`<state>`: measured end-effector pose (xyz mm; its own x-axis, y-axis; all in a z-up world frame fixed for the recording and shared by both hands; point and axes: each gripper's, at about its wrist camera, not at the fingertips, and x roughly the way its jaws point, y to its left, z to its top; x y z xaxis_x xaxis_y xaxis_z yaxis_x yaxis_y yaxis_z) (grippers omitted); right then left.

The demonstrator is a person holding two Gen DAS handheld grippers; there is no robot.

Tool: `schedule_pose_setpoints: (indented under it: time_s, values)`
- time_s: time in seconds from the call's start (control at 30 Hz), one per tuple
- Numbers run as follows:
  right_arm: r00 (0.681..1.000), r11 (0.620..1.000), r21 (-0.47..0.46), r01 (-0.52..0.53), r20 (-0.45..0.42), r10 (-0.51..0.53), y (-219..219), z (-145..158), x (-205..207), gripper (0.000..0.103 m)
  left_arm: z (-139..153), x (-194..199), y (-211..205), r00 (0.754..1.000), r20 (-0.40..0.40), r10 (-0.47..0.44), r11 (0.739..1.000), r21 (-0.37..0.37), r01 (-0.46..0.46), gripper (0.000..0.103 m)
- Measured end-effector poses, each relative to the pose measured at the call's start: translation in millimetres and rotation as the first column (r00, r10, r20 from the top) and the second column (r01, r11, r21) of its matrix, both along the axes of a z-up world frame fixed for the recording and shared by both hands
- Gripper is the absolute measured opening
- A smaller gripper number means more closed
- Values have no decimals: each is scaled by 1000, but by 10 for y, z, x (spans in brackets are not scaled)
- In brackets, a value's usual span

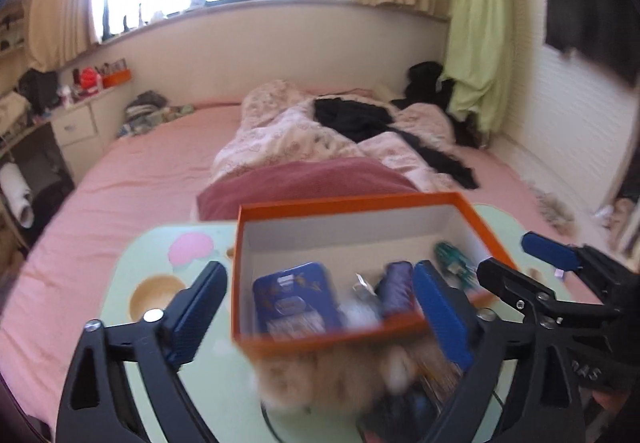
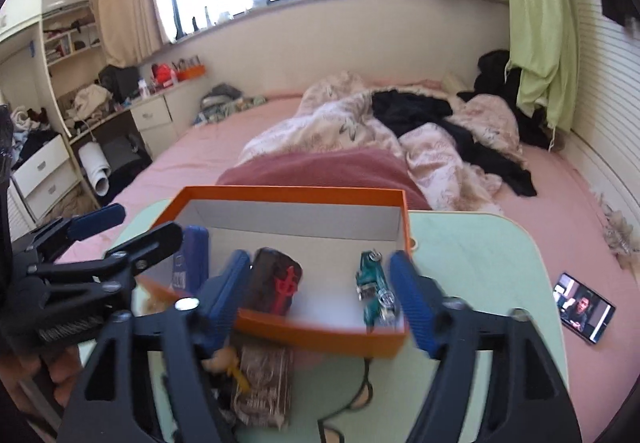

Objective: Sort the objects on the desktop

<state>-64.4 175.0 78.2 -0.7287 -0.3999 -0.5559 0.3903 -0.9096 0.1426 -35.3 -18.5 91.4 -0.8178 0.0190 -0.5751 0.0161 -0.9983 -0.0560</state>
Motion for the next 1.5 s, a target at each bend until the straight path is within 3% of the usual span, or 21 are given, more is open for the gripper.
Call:
schedule_pose_setpoints:
  time_s: [0.1,0.2,0.3,0.43,0.47,0.5,0.57,1.5]
  values:
    - [999,999,18,-43,8,43,86,-43,313,75,-97,341,-39,997,44,-56,998,35,55,99]
    - [992,994,49,-100,77,96,145,-204,571,75,-315,602,-14,989,117,-87,996,10,86,99]
    - [980,988,70,-135,158,123,168,-403,735,75,-587,782,0,979,184,-90,996,-12,93,99]
    - [972,976,167,-141,209,105,133,-661,840,75,-968,814,24,962,269,-42,995,-74,64,103]
    - [968,970,194,-146,230,99,102,-742,826,79,-962,811,37,964,263,-29,994,-98,56,103]
    - [974,963,227,-143,207,95,71,-776,844,90,-940,801,40,963,268,-34,994,-95,61,103]
    - [971,962,224,-157,211,110,67,-826,833,102,-929,786,27,961,275,-39,995,-81,64,103]
    - [975,963,216,-159,187,119,139,-865,832,103,-1006,802,41,961,273,-41,995,-76,65,103]
